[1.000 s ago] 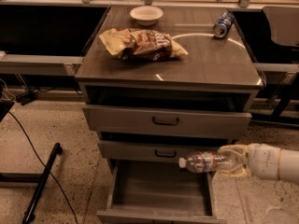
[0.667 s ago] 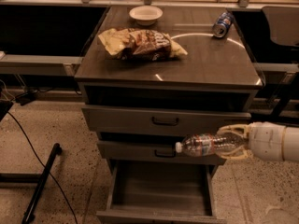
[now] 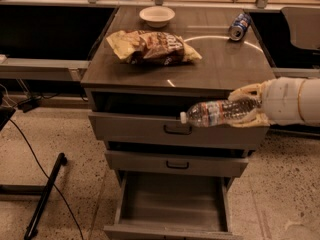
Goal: Pick water bottle from bottom drawer and place on counter
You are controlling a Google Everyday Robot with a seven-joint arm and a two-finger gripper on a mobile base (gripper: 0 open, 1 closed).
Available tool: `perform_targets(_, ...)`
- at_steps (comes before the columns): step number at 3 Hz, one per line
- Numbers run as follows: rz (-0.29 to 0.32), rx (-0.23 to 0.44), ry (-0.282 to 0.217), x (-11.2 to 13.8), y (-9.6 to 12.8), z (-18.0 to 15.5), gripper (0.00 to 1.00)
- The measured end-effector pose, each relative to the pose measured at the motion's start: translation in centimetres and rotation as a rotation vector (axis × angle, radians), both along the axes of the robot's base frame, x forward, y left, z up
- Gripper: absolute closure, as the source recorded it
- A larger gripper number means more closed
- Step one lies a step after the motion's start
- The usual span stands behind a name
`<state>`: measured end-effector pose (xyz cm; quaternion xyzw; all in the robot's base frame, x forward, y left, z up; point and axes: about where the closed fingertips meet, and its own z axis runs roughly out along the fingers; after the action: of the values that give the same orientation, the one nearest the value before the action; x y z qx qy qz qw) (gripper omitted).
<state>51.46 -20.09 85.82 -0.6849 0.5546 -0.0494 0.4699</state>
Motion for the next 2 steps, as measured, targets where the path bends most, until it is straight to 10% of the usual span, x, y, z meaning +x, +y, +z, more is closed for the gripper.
perform_targets(2,-0.126,0.044,0.056,4.23,-0.55,3.78,1.00)
